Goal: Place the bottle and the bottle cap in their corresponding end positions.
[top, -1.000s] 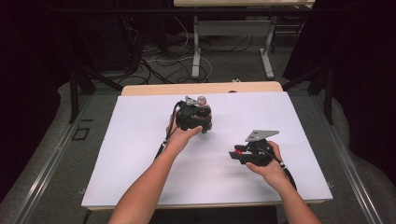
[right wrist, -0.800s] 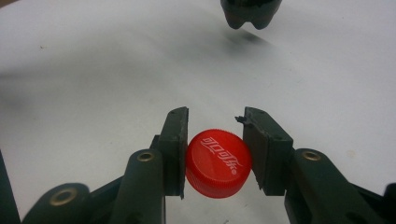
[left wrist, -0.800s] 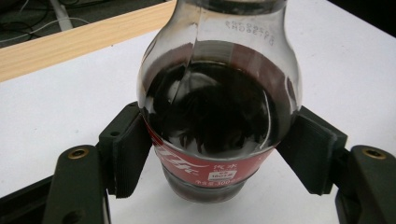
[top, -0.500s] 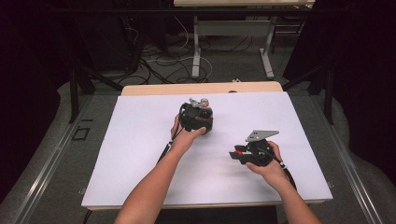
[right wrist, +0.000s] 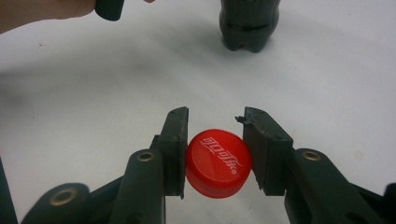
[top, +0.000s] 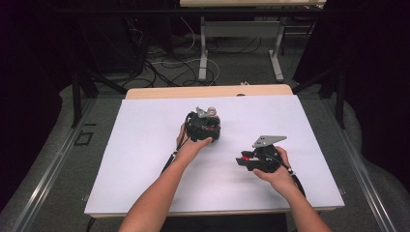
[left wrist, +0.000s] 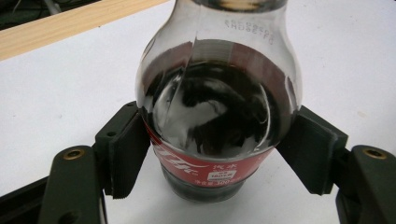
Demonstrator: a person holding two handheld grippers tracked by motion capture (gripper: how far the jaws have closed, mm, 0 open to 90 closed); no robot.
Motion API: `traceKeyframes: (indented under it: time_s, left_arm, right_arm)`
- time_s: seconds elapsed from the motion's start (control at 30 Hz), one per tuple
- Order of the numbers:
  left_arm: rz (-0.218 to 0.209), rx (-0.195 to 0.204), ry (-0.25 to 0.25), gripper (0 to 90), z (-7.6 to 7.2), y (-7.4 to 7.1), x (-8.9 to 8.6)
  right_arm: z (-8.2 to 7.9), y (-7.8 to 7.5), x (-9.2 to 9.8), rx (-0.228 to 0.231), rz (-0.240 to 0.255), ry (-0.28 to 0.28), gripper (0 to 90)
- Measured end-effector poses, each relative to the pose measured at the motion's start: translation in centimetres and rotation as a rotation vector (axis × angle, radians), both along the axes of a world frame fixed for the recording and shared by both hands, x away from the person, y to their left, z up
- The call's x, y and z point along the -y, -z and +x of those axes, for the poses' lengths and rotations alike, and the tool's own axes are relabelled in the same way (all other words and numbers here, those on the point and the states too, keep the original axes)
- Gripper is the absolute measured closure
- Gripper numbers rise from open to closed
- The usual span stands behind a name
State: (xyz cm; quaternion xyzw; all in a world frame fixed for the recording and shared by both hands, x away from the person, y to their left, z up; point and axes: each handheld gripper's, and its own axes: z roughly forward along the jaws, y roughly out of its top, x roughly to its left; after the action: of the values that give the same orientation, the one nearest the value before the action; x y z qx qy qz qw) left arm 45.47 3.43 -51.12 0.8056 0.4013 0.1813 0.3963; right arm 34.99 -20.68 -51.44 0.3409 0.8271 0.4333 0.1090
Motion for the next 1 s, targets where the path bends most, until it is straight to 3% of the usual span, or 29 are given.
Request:
traceKeyframes:
  time_s: [0.17, 0.3, 0.33, 0.43, 0.73, 1.0]
  left_arm:
    - [0.001, -0.008, -0.005, 28.2, 0.0, 0.1, 0.0]
    - [0.002, -0.025, 0.002, 20.3, 0.0, 0.3, -0.2]
    - [-0.013, -0.027, -0.001, 17.2, 0.0, 0.4, -0.2]
    - [-0.018, -0.017, -0.008, 15.0, -0.2, 0.5, -0.6]
    - [-0.056, -0.064, -0.001, 0.7, -0.7, 0.8, -2.3]
    - [-0.103, -0.089, -0.01, 0.8, -1.6, 0.5, -4.0]
  right_arm:
    - [0.0, 0.1, -0.2, -0.004, -0.01, -0.01, 61.1]
    - [0.0, 0.3, -0.5, -0.013, -0.002, -0.003, 61.1]
    - [0.1, 0.3, -0.4, -0.021, -0.023, -0.019, 61.1]
    - [0.1, 0.5, -0.8, -0.018, -0.018, -0.016, 61.1]
    - [0.2, 1.2, -2.4, -0.015, -0.031, -0.038, 61.1]
    - [0.6, 1.4, -4.5, -0.014, -0.059, -0.089, 61.1]
